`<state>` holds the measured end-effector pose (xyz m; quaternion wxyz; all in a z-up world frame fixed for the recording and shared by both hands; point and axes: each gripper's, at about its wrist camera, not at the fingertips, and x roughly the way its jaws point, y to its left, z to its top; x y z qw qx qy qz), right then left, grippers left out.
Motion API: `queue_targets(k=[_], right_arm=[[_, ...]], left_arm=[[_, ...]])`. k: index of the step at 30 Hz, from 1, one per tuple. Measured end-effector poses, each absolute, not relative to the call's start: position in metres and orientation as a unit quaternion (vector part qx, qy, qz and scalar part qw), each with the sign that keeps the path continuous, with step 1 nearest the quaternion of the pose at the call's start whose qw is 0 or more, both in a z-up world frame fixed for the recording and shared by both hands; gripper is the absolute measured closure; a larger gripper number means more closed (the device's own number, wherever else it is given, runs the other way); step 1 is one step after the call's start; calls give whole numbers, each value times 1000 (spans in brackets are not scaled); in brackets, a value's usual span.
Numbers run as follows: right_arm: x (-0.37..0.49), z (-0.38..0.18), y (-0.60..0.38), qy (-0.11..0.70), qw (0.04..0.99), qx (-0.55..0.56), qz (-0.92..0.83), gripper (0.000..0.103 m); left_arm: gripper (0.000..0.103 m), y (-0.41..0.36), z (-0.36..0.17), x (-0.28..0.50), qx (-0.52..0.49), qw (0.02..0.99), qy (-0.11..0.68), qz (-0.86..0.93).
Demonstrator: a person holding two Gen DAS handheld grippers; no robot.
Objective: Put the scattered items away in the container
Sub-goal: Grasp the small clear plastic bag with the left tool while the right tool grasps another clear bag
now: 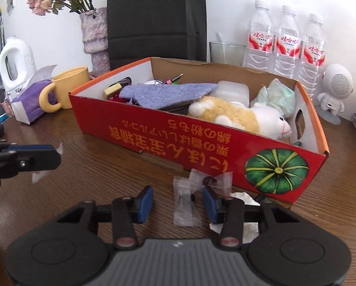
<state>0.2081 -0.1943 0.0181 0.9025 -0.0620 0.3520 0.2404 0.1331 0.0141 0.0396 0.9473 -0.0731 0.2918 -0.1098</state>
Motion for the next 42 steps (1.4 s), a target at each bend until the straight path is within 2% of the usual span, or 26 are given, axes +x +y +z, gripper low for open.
queue_targets(k=[2, 3, 4, 11, 23, 33, 38, 42], right_arm=[[208, 18, -194, 350, 906, -59, 231, 63], [207, 18, -193, 348, 909, -62, 220, 80], [205, 18, -192, 347, 911, -63, 213, 87], [169, 24, -185, 349, 914, -70, 197, 89], [31, 83, -194, 252, 954, -24, 159, 89], [-54, 86, -201, 212, 968, -3, 137, 89], [-66, 91, -206, 208, 969, 2, 131, 89], [-44, 107, -208, 196, 972, 7, 132, 89]], left_arm=[[87, 13, 38, 134, -69, 947, 294, -110], [87, 12, 38, 134, -67, 947, 295, -108], [87, 12, 39, 133, -68, 947, 296, -106], [87, 2, 62, 102, -59, 959, 259, -95], [87, -31, 73, 1, 2, 977, 202, -68], [87, -37, 81, -77, 14, 983, 167, -81], [87, -32, 86, -86, 7, 984, 162, -79], [87, -27, 103, -59, 5, 987, 145, -70]])
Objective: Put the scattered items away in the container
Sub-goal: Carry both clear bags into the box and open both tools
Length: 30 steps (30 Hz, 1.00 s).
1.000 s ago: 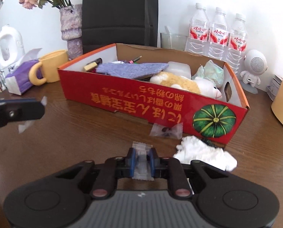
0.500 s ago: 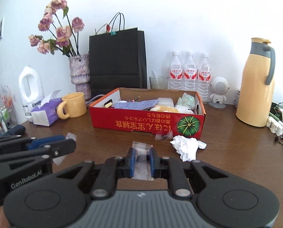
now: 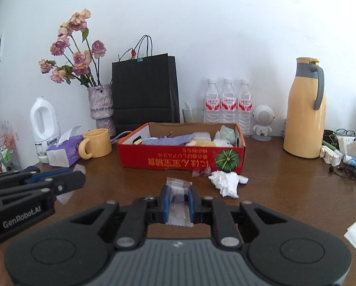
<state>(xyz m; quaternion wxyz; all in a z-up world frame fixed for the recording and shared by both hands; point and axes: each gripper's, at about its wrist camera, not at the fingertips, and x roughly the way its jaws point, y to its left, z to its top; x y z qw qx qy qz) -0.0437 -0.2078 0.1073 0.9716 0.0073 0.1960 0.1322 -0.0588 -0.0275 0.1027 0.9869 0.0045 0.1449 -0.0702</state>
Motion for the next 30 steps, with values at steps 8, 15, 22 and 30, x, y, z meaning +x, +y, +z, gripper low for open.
queue_targets(k=[8, 15, 22, 30], right_arm=[[69, 164, -201, 161, 972, 32, 170, 89], [202, 218, -219, 199, 951, 52, 230, 89], [365, 186, -226, 390, 899, 24, 199, 89], [437, 100, -225, 526, 840, -24, 135, 88]], left_arm=[[87, -19, 155, 60, -2, 995, 91, -42], [87, 20, 202, 203, -20, 990, 130, -55], [87, 35, 174, 356, -61, 935, 338, -84], [87, 34, 80, 437, -6, 877, 479, -15]])
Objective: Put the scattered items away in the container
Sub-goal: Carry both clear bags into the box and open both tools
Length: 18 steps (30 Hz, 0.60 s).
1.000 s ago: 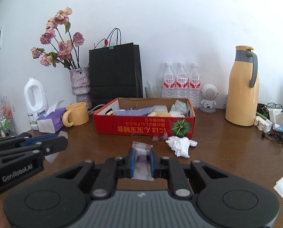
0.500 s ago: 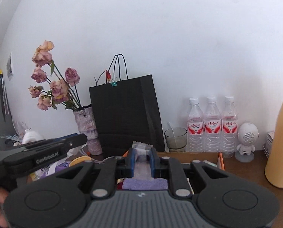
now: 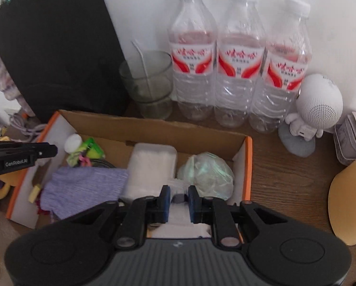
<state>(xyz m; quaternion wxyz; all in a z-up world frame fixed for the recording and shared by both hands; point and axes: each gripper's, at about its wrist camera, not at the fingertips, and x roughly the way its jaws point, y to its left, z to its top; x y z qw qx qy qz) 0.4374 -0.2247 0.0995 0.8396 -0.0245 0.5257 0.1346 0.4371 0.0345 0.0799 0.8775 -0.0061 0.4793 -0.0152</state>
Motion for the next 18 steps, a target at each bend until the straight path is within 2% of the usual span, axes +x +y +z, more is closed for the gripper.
queue_targets(k=[4, 5, 6, 8, 10, 12, 14, 17, 18], right_arm=[[457, 70, -224, 560, 820, -16, 116, 85], [457, 67, -225, 563, 819, 0, 114, 82], [456, 66, -226, 560, 821, 16, 114, 75], [452, 70, -226, 556, 823, 24, 112, 71], [448, 77, -226, 558, 822, 31, 108, 54], [441, 91, -225, 556, 823, 34, 106, 45], [432, 109, -222, 549, 829, 28, 101, 41], [415, 141, -218, 537, 838, 23, 97, 30], [407, 151, -217, 534, 839, 21, 96, 23]], left_arm=[[85, 42, 68, 447, -24, 862, 507, -13], [74, 44, 71, 445, -35, 864, 502, -12], [70, 44, 74, 441, -42, 866, 497, -17], [55, 42, 81, 433, -39, 869, 492, -19], [50, 39, 91, 425, -27, 872, 488, -19], [43, 39, 103, 416, -31, 874, 485, -20], [26, 37, 117, 406, -31, 873, 486, -22], [13, 29, 139, 394, -27, 870, 492, -5], [11, 26, 147, 390, -29, 866, 499, 2]])
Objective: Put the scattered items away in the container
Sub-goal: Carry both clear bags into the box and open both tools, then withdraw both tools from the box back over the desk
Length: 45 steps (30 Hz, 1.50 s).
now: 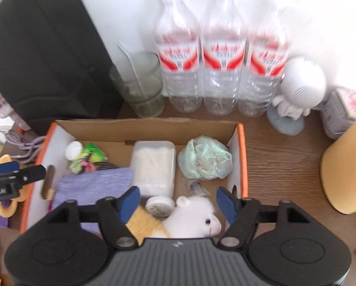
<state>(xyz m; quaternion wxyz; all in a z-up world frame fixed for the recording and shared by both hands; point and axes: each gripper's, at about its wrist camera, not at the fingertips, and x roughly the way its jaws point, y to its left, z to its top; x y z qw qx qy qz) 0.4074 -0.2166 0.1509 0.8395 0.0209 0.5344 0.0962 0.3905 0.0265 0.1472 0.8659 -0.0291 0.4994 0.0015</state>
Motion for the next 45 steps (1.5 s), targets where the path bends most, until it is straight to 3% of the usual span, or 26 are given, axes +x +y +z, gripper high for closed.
queue_targets(k=[2, 7, 11, 16, 21, 26, 30, 36, 41, 45], right_arm=[[391, 169, -213, 526, 845, 16, 91, 15], [343, 207, -207, 483, 871, 21, 91, 14], [286, 222, -201, 387, 917, 22, 88, 11], [198, 200, -197, 234, 965, 7, 118, 11], [122, 138, -217, 167, 977, 79, 105, 10], [54, 100, -217, 175, 977, 64, 101, 10], [-12, 84, -217, 174, 976, 67, 116, 10], [-70, 69, -209, 203, 969, 54, 128, 10], [-67, 67, -212, 224, 964, 51, 134, 10], [-16, 66, -234, 229, 968, 42, 90, 10]], left_arm=[[3, 24, 163, 378, -25, 865, 502, 10], [0, 17, 192, 335, -15, 881, 472, 24], [0, 6, 206, 269, -16, 940, 337, 53], [0, -11, 187, 168, -5, 987, 155, 43], [0, -19, 141, 93, -15, 995, 95, 39], [0, -25, 97, 41, 5, 988, 146, 47], [0, -21, 75, -22, -5, 990, 138, 38], [0, -14, 63, -72, 47, 985, 166, 25], [0, -10, 59, -66, 39, 980, 195, -4], [0, 0, 58, -36, 26, 977, 212, -6]])
